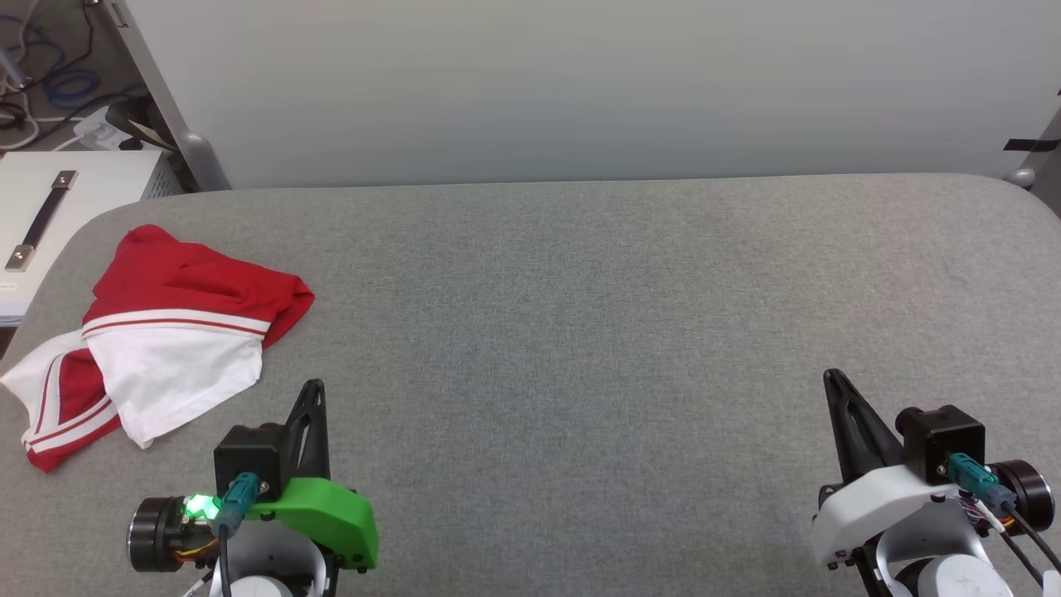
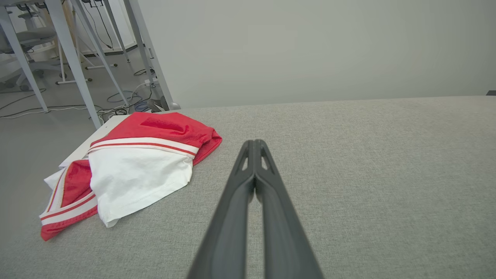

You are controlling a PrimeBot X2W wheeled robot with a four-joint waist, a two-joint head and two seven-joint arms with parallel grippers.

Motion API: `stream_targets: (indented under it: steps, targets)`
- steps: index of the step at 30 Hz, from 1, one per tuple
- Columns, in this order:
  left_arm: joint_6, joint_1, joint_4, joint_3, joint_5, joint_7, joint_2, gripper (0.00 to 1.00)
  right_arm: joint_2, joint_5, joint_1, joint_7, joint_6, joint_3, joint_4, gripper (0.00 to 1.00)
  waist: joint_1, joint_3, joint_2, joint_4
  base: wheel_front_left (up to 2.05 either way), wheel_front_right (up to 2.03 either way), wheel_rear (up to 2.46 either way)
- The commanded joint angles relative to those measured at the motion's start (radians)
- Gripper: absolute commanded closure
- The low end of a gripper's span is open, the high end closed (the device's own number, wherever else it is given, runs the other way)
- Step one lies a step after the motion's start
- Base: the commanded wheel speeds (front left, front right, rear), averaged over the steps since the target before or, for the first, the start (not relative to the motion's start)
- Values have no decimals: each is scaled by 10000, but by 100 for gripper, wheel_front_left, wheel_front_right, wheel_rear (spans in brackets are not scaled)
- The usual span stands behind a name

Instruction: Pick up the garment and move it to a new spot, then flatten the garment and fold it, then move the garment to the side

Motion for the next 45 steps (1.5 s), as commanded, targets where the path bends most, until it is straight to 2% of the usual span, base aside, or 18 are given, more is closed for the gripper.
stream_targets:
  steps: [1, 5, 6, 8, 9, 10, 45]
  targets:
    - [41, -141, -24, 5, 99, -9, -43, 100, 24, -97, 72, 30, -9, -7, -43, 100, 0, 0, 0, 0, 0, 0, 0]
    - [41, -141, -24, 5, 99, -9, -43, 100, 24, -97, 72, 30, -9, -7, -43, 100, 0, 0, 0, 0, 0, 0, 0]
    - [0, 0, 1, 0, -1, -1, 0, 0, 0, 2, 0, -2, 0, -1, 0, 0, 0, 0, 0, 0, 0, 0, 0]
    - [-1, 4, 6, -3, -7, -4, 2, 0, -2, 8, 0, -4, 0, -1, 7, 0, 0, 0, 0, 0, 0, 0, 0]
    - [-1, 4, 9, -5, -10, -6, 2, 100, -4, 10, 0, -6, 0, -1, 9, 100, 0, 0, 0, -1, 0, 0, 0]
    - [-1, 4, 15, -4, -13, -10, 2, 0, -4, 14, 0, -10, 0, -2, 11, 0, 0, 1, 0, -1, 0, 0, 0]
    - [-128, 19, 463, -147, -793, -777, -12, 0, 4, 619, 53, -765, -3, -124, 138, 0, 0, -7, 0, 23, 0, 0, 0]
